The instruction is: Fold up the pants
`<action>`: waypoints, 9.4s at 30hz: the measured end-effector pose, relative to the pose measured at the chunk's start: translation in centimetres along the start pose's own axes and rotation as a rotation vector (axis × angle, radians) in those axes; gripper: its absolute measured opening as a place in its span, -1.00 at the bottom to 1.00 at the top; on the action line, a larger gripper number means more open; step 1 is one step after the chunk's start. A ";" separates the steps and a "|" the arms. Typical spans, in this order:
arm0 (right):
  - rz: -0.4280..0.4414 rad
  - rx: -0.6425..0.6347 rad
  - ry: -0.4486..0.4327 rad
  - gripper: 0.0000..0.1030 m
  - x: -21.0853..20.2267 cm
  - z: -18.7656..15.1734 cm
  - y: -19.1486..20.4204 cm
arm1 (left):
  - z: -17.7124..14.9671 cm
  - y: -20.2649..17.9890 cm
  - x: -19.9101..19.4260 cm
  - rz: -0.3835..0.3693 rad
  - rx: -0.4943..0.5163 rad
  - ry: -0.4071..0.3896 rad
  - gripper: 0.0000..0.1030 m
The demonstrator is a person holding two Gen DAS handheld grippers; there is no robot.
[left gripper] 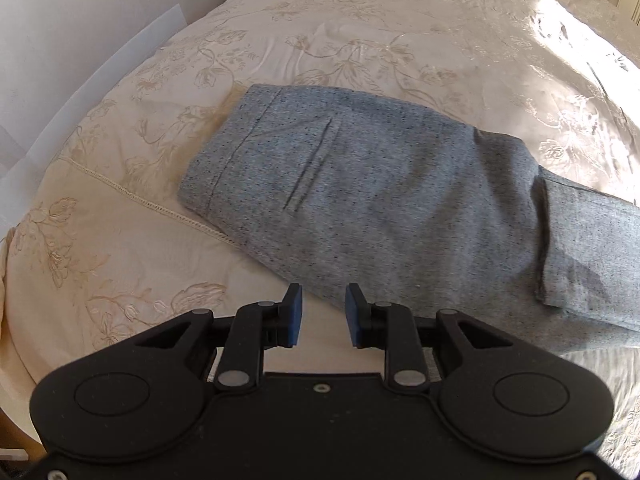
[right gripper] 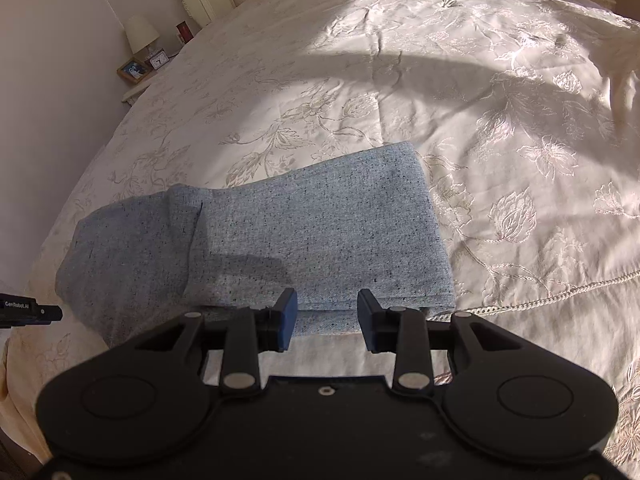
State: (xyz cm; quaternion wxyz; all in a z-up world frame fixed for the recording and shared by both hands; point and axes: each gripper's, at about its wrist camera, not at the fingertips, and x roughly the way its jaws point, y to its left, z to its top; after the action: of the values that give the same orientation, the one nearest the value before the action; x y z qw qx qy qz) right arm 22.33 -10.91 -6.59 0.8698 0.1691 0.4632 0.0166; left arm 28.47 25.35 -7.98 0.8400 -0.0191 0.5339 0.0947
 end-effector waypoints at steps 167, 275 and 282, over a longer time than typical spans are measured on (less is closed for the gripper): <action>-0.012 -0.087 -0.043 -0.40 10.5 12.2 -3.0 | 7.4 -21.8 5.5 -0.145 0.378 -0.029 -0.59; 0.029 0.048 0.142 0.00 14.7 7.7 -10.4 | 3.1 -12.1 11.8 -0.279 0.100 0.118 0.20; 0.056 0.033 0.150 -0.67 14.2 8.5 -9.4 | 3.0 -12.3 9.3 -0.278 0.090 0.111 -0.76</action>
State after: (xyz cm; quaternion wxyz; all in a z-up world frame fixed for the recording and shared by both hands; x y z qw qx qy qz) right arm 36.19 -19.47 -16.48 0.8288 0.1947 0.5225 0.0457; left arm 37.16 14.93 -15.92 0.8143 -0.0601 0.5754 -0.0479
